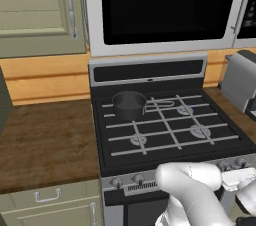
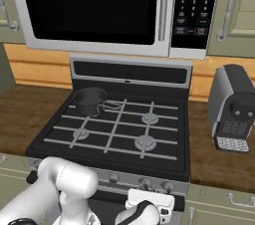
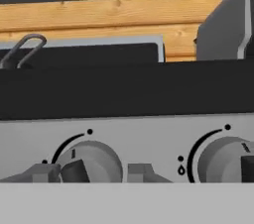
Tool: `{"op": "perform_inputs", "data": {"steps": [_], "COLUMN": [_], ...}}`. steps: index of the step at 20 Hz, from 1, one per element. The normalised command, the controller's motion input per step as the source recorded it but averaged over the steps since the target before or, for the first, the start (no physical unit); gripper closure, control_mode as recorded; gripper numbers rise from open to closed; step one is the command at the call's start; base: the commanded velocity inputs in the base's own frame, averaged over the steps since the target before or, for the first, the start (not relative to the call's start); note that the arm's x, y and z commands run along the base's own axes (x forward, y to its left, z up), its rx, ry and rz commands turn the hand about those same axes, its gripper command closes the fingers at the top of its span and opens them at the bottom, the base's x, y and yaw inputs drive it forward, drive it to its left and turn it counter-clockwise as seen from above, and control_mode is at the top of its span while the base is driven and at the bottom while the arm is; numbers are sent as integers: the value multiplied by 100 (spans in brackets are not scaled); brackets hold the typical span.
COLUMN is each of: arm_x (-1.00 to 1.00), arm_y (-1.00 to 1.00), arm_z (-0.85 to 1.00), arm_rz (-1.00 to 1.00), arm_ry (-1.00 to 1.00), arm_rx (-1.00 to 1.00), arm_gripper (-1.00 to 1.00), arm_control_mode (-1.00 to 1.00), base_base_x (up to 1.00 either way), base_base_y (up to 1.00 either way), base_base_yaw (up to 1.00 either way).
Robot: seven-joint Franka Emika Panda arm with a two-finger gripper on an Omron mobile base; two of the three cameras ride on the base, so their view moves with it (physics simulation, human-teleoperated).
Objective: Turn off the rear right burner of the stove.
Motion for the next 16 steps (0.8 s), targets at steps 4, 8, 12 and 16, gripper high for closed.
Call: {"op": "perform_inputs", "data": {"steps": [4, 8, 12, 16], "arm_x": [17, 8, 0, 0], "arm_y": [-71, -28, 0, 0], "arm_z": [49, 25, 0, 0], "arm_rz": [-23, -11, 0, 0], "arm_ry": [11, 11, 0, 0], "arm_rx": [64, 29, 0, 0], "arm_gripper": [100, 100, 100, 100], "arm_control_mode": [-100, -100, -100, -100], "base_base_x": [0, 0, 0, 0], "base_base_y": [0, 0, 0, 0], "base_base_yaw": [0, 0, 0, 0]}}
